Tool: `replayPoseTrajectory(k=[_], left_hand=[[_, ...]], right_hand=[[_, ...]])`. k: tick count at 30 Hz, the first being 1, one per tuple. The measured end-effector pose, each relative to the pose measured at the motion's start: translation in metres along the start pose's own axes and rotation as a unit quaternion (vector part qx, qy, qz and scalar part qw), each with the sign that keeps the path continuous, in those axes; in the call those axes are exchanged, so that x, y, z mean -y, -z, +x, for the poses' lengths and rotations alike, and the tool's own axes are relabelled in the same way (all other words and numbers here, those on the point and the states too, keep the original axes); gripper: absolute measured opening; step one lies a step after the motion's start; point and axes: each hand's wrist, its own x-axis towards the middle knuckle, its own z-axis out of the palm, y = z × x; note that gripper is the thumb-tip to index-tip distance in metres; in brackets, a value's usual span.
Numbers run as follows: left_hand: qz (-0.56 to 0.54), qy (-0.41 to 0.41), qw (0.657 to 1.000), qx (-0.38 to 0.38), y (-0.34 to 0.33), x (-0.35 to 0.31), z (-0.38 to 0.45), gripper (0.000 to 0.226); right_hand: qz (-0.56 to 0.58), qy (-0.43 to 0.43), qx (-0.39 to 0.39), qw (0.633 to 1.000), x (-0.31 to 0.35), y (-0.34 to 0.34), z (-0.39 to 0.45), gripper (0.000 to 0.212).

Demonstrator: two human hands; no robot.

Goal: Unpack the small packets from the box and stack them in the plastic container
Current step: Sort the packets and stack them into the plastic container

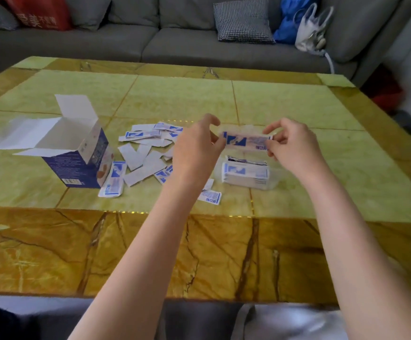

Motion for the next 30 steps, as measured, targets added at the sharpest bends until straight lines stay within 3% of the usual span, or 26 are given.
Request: replayPoseTrajectory(k=[4,11,22,30], left_hand=[[0.139,-0.027,0.989,0.031,-0.015,-0.001,0.002,0.024],[0.27,-0.045,0.96,0.058,-0.024,-0.002,0.003,0.029],[0.329,-0.007,0.935,0.129,-0.021,-0.013,0.0,0.044],[0.316,-0.004,0.941,0.121,-0.026,-0.016,0.001,0.04]], right_hand=[[-0.101,-0.008,0.027,0.994,-0.009,-0.001,0.003,0.021],[-0.166,-0.016,0.063,0.984,-0.009,-0.003,-0.003,0.021],[-0.23,-0.014,0.096,0.968,-0.004,0.0,-0.009,0.023],[-0.252,0.0,0.086,0.964,-0.004,-0.001,-0.01,0.023]])
